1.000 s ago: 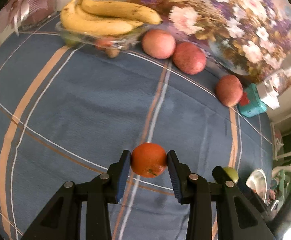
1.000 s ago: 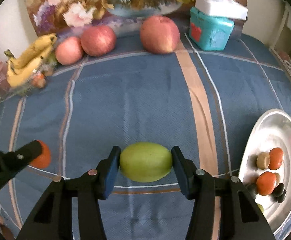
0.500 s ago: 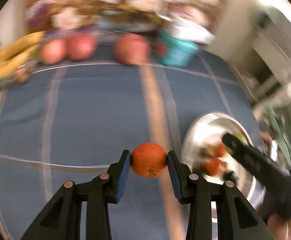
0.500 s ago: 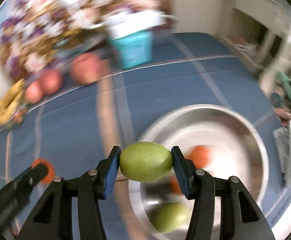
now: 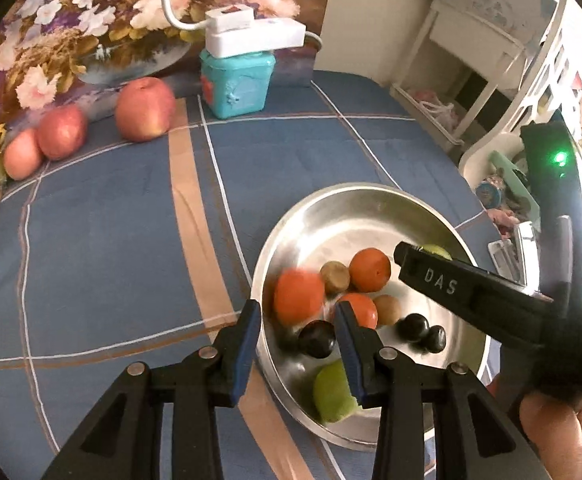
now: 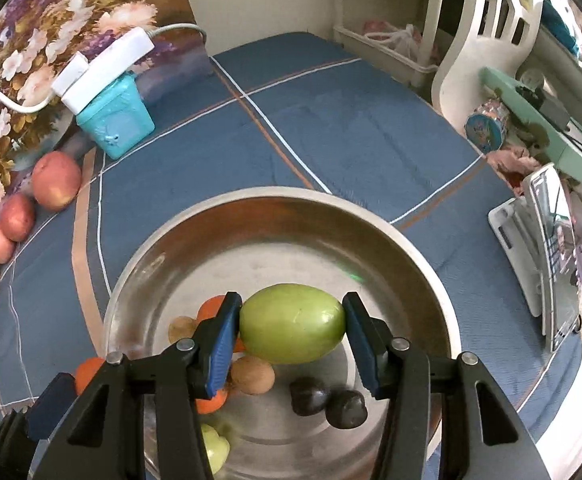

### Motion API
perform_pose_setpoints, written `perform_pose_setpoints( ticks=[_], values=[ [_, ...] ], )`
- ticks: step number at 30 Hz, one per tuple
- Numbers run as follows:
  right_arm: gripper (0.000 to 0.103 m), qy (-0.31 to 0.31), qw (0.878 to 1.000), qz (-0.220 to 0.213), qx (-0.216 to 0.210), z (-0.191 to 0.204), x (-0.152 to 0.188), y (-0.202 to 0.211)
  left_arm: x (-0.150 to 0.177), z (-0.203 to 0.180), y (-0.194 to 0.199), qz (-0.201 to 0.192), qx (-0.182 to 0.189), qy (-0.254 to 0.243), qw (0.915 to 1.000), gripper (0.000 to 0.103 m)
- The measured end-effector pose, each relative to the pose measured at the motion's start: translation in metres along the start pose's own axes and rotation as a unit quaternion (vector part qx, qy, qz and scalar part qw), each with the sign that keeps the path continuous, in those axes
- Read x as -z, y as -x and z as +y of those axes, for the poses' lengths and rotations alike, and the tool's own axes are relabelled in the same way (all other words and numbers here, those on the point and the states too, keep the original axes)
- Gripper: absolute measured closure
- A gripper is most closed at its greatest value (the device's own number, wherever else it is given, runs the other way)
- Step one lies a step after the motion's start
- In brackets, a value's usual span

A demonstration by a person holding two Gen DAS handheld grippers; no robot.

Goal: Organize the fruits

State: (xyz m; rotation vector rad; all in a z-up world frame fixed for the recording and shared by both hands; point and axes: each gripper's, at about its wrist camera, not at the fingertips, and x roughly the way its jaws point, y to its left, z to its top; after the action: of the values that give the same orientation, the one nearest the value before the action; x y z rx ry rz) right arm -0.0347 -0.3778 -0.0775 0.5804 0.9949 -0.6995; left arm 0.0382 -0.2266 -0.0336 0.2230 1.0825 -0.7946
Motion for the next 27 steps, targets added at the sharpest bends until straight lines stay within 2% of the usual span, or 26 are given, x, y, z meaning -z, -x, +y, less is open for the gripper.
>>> perform_pose_setpoints(
  ticks=[4, 6, 7, 9, 11, 12, 13, 15, 21, 27],
  values=[
    [0.048, -0.005, 1.000, -0.002, 0.000, -0.002, 0.001, 0.002, 0.001, 0.006, 0.003, 0.000, 0.006, 0.017, 0.9998, 0.053],
    [0.035, -0.005, 1.000, -0.007, 0.001, 0.000, 0.000, 0.005, -0.001, 0.013, 0.005, 0.000, 0.001, 0.030, 0.9995, 0.046],
    [0.034, -0.005, 1.000, -0.009, 0.000, 0.001, 0.000, 0.006, 0.000, 0.019, 0.005, 0.002, -0.008, 0.039, 0.9992, 0.042],
    [0.034, -0.002, 1.000, -0.008, -0.002, 0.003, 0.002, 0.008, 0.002, 0.032, 0.006, 0.005, -0.032, 0.059, 0.9977, 0.028],
    [0.034, 0.007, 1.000, -0.005, 0.002, 0.009, 0.006, 0.008, 0.005, 0.054, 0.005, 0.012, -0.074, 0.091, 0.9930, 0.016],
    [0.034, 0.011, 1.000, -0.005, 0.003, 0.011, 0.007, 0.009, 0.006, 0.059, 0.005, 0.014, -0.084, 0.098, 0.9915, 0.011],
    [0.032, 0.016, 1.000, -0.005, 0.005, 0.014, 0.010, 0.010, 0.008, 0.070, 0.005, 0.016, -0.101, 0.111, 0.9886, 0.009],
    [0.008, 0.020, 1.000, -0.006, 0.005, 0.019, 0.012, 0.010, 0.011, 0.085, 0.006, 0.014, -0.121, 0.130, 0.9841, 0.000],
    [0.007, 0.028, 1.000, -0.007, -0.009, 0.034, 0.019, 0.012, 0.020, 0.098, 0.010, 0.006, -0.159, 0.135, 0.9779, 0.000],
    [0.007, 0.058, 0.998, -0.003, -0.002, 0.053, 0.033, 0.017, 0.030, 0.103, 0.017, 0.005, -0.170, 0.132, 0.9765, 0.000]
  ],
)
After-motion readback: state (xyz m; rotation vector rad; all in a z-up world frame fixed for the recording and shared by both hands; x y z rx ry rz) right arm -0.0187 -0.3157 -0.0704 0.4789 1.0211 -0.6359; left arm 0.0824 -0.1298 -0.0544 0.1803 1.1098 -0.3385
